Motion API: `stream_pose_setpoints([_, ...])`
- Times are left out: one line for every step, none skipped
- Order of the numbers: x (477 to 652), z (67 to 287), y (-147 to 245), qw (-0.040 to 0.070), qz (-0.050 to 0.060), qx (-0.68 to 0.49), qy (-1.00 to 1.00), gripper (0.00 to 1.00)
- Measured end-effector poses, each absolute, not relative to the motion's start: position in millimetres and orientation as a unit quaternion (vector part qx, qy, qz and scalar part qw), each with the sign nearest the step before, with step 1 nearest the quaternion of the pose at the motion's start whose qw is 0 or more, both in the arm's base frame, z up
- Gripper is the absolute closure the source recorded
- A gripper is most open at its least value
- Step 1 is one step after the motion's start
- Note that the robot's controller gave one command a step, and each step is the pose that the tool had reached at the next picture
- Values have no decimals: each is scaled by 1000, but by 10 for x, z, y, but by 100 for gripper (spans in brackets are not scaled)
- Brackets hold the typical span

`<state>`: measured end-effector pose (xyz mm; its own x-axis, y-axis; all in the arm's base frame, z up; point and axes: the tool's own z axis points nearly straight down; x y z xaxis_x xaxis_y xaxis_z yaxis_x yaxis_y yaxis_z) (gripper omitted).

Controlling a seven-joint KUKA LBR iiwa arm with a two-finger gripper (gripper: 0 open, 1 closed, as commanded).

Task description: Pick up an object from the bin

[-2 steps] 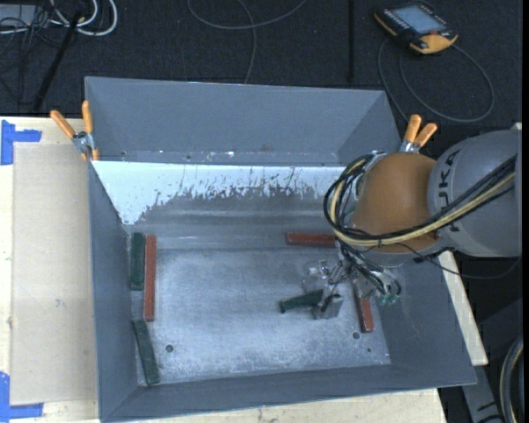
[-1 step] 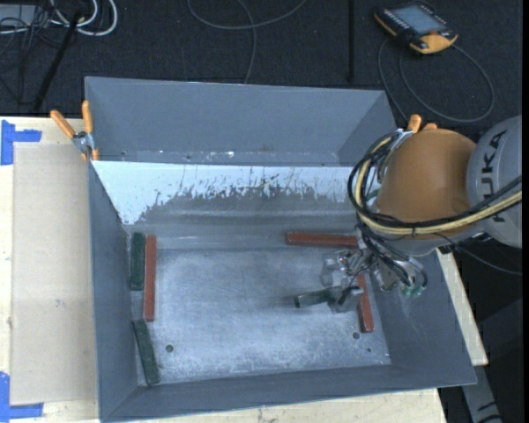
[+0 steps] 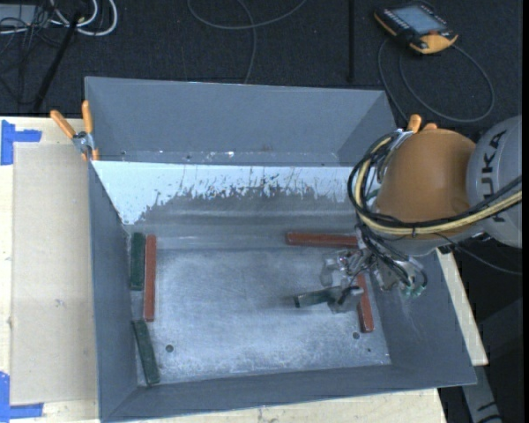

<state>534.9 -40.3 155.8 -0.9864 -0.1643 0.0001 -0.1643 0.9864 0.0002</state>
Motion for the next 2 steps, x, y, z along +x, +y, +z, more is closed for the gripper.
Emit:
stream_pose_setpoints([5348,1572,-404,2,0,82,-997,100])
stream_pose_setpoints([5778,1970,-504,-4,1,116,-993,100])
